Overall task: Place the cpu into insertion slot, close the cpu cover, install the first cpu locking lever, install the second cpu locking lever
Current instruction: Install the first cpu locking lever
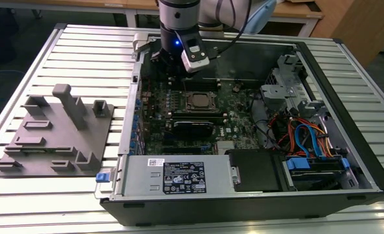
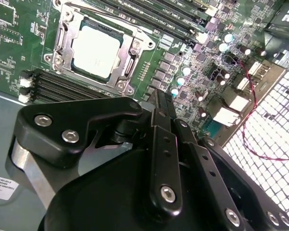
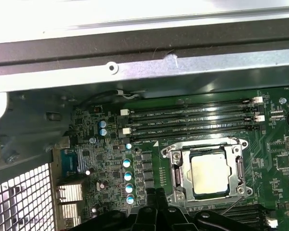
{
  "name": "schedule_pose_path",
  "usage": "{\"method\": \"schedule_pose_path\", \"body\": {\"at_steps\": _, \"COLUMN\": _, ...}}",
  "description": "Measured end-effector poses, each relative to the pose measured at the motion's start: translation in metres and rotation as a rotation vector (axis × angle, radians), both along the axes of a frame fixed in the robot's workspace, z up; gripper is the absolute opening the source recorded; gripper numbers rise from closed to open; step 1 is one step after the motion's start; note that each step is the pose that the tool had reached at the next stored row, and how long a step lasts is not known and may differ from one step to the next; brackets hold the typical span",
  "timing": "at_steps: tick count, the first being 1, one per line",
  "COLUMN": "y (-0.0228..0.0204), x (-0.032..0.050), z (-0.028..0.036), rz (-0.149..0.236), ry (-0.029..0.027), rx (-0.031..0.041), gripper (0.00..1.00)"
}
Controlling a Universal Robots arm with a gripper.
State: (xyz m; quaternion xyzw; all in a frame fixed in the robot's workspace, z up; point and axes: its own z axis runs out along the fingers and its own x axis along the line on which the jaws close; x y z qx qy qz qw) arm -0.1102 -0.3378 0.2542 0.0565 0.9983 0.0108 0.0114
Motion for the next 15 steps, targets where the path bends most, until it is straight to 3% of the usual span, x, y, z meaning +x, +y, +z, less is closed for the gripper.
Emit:
{"method": "schedule_pose_path", "body": {"at_steps": 2, "y": 0.0021, "x": -0.0002, "z": 0.0, "rz": 0.0, "ry": -0.0001, "rx": 0.0, "gripper": 0.1}}
{"method": "schedule_pose_path", "body": {"at_steps": 9, "y": 0.0175, "x": -0.0006, "z": 0.0, "rz": 0.001, "ry": -0.0008, "rx": 0.0002, "gripper": 0.1}}
{"method": "schedule_pose_path", "body": {"at_steps": 15, "y": 0.0255, "x": -0.0015, "z": 0.0, "rz": 0.002, "ry": -0.0064, "rx": 0.0001, "gripper": 0.1}}
